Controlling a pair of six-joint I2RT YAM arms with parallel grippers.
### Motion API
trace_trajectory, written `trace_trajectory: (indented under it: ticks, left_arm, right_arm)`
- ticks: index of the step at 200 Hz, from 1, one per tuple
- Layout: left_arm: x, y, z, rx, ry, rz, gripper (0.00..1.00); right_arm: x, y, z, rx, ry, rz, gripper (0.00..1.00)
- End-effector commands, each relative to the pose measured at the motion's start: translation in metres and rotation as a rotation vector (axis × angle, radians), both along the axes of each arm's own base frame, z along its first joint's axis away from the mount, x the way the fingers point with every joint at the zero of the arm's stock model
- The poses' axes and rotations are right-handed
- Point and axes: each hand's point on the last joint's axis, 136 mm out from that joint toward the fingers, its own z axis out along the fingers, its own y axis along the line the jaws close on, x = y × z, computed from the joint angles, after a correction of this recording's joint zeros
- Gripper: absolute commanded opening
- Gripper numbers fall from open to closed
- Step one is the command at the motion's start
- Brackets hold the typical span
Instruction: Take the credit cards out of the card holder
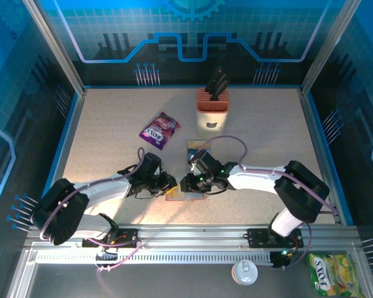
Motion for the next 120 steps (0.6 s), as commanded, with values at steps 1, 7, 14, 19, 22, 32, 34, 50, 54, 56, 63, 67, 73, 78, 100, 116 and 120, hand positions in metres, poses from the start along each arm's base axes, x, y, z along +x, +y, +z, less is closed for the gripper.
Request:
trace_trajectory:
  ticks: [1, 7, 14, 19, 22, 32, 34, 50, 54, 56, 63, 67, 73, 78, 100, 116, 120]
  left_arm:
    - [0.004, -0.006, 0.015, -0.014, -0.018, -0.012, 0.23]
    - [0.006, -0.007, 0.015, -0.017, -0.017, -0.012, 0.23]
    - [0.007, -0.010, 0.015, -0.022, -0.017, -0.016, 0.23]
    - [0.008, -0.012, 0.015, -0.027, -0.015, -0.017, 0.22]
    - [0.008, -0.013, 0.015, -0.029, -0.014, -0.019, 0.22]
    - [0.010, -0.017, 0.014, -0.035, -0.011, -0.022, 0.22]
    - [0.011, -0.018, 0.014, -0.035, -0.011, -0.024, 0.22]
    - [0.013, -0.025, 0.015, -0.040, -0.010, -0.039, 0.21]
    - [0.013, -0.027, 0.015, -0.040, -0.011, -0.043, 0.20]
    - [0.013, -0.028, 0.015, -0.040, -0.012, -0.046, 0.20]
    - [0.014, -0.032, 0.015, -0.038, -0.012, -0.055, 0.20]
    - [0.014, -0.034, 0.016, -0.038, -0.012, -0.060, 0.20]
    - [0.015, -0.037, 0.016, -0.036, -0.015, -0.068, 0.19]
    - [0.015, -0.039, 0.016, -0.035, -0.015, -0.073, 0.19]
    - [0.018, -0.049, 0.016, -0.037, -0.013, -0.096, 0.19]
    - [0.019, -0.055, 0.014, -0.035, -0.009, -0.107, 0.19]
    - [0.020, -0.057, 0.015, -0.037, -0.010, -0.108, 0.19]
  right_arm:
    - [0.008, -0.011, 0.014, -0.027, -0.038, -0.016, 0.32]
    - [0.009, -0.013, 0.016, -0.028, -0.042, -0.019, 0.32]
    - [0.009, -0.016, 0.018, -0.028, -0.046, -0.023, 0.32]
    - [0.010, -0.017, 0.020, -0.030, -0.048, -0.026, 0.32]
    - [0.010, -0.019, 0.020, -0.030, -0.048, -0.027, 0.32]
    - [0.011, -0.022, 0.022, -0.031, -0.053, -0.032, 0.32]
    - [0.012, -0.023, 0.023, -0.030, -0.054, -0.034, 0.32]
    - [0.013, -0.029, 0.024, -0.032, -0.058, -0.045, 0.32]
    - [0.013, -0.030, 0.024, -0.032, -0.059, -0.048, 0.32]
    - [0.013, -0.031, 0.025, -0.032, -0.062, -0.050, 0.32]
    - [0.013, -0.033, 0.025, -0.031, -0.063, -0.054, 0.32]
    - [0.013, -0.034, 0.025, -0.031, -0.062, -0.058, 0.32]
    - [0.013, -0.036, 0.025, -0.031, -0.065, -0.062, 0.32]
    - [0.013, -0.038, 0.025, -0.031, -0.065, -0.065, 0.32]
    - [0.012, -0.044, 0.024, -0.032, -0.063, -0.073, 0.33]
    - [0.011, -0.047, 0.023, -0.035, -0.058, -0.076, 0.32]
    - [0.011, -0.048, 0.024, -0.035, -0.056, -0.077, 0.32]
